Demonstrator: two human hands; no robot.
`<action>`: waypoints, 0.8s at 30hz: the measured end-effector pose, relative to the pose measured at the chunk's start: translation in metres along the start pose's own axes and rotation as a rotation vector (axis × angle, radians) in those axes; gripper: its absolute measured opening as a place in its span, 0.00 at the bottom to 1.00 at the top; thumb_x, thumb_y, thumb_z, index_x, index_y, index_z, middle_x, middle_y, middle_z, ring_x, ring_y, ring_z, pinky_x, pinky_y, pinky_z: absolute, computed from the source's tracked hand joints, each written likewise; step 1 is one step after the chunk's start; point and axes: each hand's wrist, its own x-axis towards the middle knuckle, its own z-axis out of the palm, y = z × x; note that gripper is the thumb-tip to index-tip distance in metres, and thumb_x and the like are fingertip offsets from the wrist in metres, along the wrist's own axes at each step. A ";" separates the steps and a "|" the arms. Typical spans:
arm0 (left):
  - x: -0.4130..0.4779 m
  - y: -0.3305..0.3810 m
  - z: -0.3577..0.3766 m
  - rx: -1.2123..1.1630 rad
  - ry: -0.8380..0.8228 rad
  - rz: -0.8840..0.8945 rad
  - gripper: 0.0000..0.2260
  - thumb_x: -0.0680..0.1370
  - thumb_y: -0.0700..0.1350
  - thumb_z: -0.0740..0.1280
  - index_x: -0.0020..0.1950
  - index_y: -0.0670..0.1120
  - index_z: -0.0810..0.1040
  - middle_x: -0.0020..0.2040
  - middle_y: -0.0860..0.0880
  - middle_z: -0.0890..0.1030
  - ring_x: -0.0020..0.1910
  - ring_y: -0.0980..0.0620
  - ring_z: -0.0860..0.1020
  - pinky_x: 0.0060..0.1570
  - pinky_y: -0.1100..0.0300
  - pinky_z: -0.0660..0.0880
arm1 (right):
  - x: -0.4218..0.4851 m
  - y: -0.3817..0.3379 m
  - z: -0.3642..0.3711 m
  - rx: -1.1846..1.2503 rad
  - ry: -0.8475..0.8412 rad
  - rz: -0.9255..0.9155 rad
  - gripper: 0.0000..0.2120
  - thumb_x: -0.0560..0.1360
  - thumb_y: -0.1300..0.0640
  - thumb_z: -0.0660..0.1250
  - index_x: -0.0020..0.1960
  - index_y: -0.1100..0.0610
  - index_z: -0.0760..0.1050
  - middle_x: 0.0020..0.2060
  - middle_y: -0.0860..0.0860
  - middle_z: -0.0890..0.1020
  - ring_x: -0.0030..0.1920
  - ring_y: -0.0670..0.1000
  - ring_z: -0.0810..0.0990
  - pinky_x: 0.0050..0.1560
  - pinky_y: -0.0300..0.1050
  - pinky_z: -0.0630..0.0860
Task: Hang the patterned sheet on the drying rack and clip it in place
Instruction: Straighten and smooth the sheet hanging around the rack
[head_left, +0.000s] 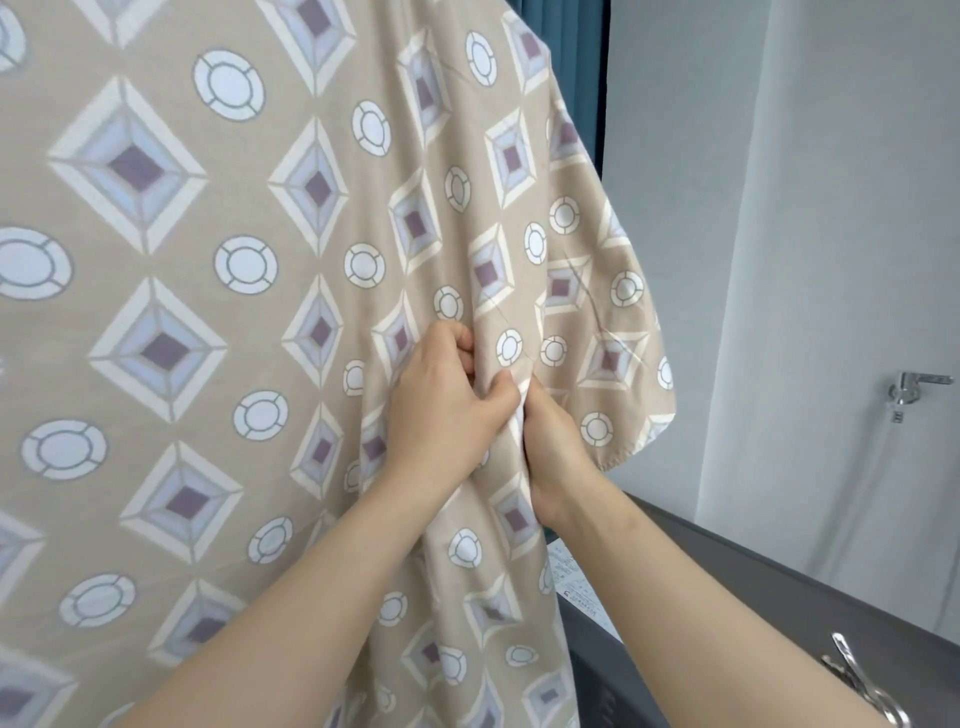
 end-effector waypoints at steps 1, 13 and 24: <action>-0.002 0.000 -0.004 0.005 0.004 0.001 0.12 0.69 0.46 0.70 0.46 0.48 0.68 0.37 0.56 0.73 0.43 0.49 0.76 0.45 0.55 0.72 | -0.002 0.002 0.003 -0.016 0.011 0.003 0.19 0.79 0.48 0.56 0.46 0.58 0.82 0.40 0.55 0.85 0.41 0.51 0.84 0.45 0.44 0.80; 0.001 0.008 0.022 0.131 -0.059 -0.060 0.12 0.74 0.48 0.65 0.53 0.44 0.69 0.50 0.48 0.77 0.52 0.47 0.74 0.46 0.55 0.68 | -0.008 -0.003 -0.088 -0.243 0.890 0.068 0.31 0.68 0.53 0.72 0.67 0.55 0.64 0.54 0.54 0.74 0.40 0.53 0.70 0.29 0.43 0.64; -0.001 -0.002 0.053 0.306 0.388 0.311 0.22 0.65 0.40 0.68 0.58 0.47 0.69 0.57 0.46 0.64 0.53 0.45 0.66 0.55 0.54 0.64 | 0.002 -0.073 -0.119 -0.412 0.604 -0.210 0.06 0.77 0.60 0.64 0.52 0.52 0.71 0.43 0.46 0.76 0.39 0.42 0.71 0.38 0.35 0.66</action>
